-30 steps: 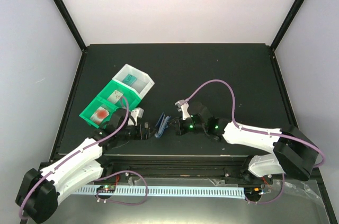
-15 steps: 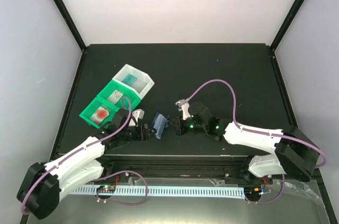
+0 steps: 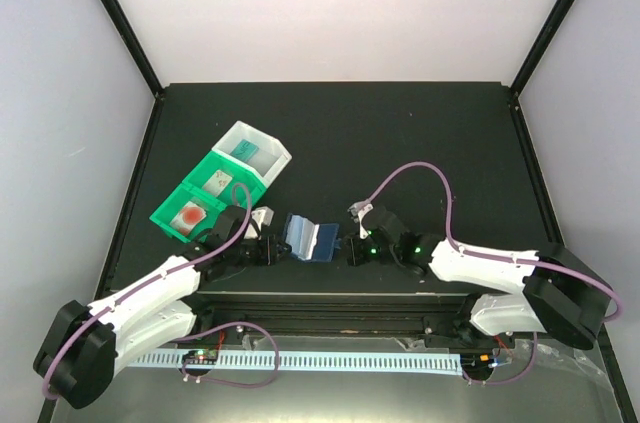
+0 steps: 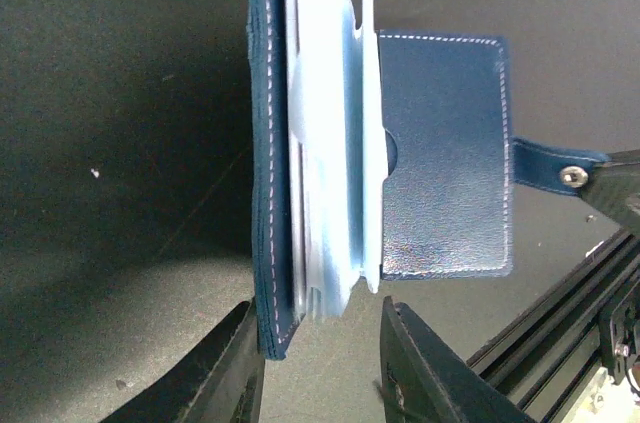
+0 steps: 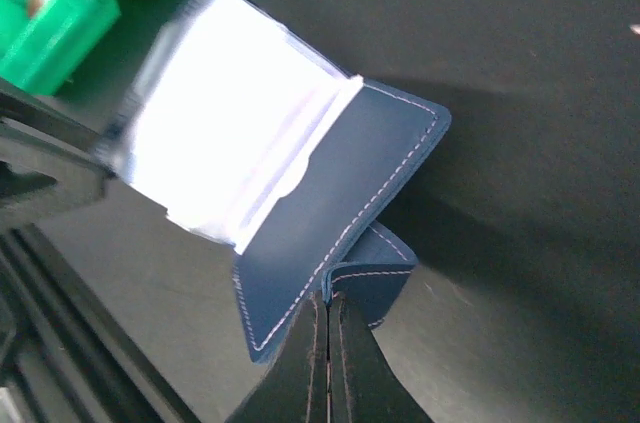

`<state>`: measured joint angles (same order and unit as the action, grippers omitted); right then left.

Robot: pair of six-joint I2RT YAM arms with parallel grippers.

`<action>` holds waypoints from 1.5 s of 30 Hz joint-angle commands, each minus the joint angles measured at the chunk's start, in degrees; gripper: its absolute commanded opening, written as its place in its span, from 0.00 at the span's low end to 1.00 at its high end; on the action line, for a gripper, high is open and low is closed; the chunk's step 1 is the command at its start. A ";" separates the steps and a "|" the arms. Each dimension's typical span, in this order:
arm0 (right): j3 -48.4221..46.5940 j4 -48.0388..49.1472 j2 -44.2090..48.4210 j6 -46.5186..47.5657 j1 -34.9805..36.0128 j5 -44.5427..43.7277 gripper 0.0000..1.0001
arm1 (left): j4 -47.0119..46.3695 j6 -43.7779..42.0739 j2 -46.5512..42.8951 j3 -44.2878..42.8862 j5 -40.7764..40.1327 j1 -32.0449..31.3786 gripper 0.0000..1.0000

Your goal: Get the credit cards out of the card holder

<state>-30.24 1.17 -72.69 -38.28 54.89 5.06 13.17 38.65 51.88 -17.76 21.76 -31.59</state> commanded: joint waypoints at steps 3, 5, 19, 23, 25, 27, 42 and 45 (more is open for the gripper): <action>2.16 -2.00 1.45 -0.19 0.06 -4.44 0.01 | -3.28 -0.61 0.57 -0.01 0.74 -0.23 0.25; 2.45 -1.96 1.74 -0.30 -0.01 -4.29 0.01 | -4.00 -0.47 0.87 0.09 1.24 -0.31 0.22; -2.31 -9.63 5.11 -1.14 0.12 -4.14 0.25 | -4.62 0.73 -2.82 1.58 4.28 -0.79 0.02; -3.49 -7.84 7.51 -3.93 0.17 -0.45 0.38 | -4.97 2.11 -2.75 1.50 4.84 -1.41 0.02; -3.55 -5.23 7.24 -5.49 0.21 1.19 0.43 | -5.20 2.58 -2.75 1.49 4.84 -1.87 0.02; -4.29 -3.52 5.75 -6.49 0.21 2.42 0.47 | -5.43 3.18 -2.83 1.54 4.71 -2.25 0.01; -12.61 4.21 -14.25 -7.82 1.80 11.03 0.40 | -6.65 6.13 -3.99 3.20 3.87 -4.24 0.02; -11.42 3.12 -16.20 -7.01 1.80 9.06 0.35 | -6.92 6.82 -4.39 3.64 3.86 -4.75 0.02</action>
<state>-41.98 4.51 -86.94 -46.39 56.51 15.53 8.49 43.92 48.53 -14.39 25.32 -35.51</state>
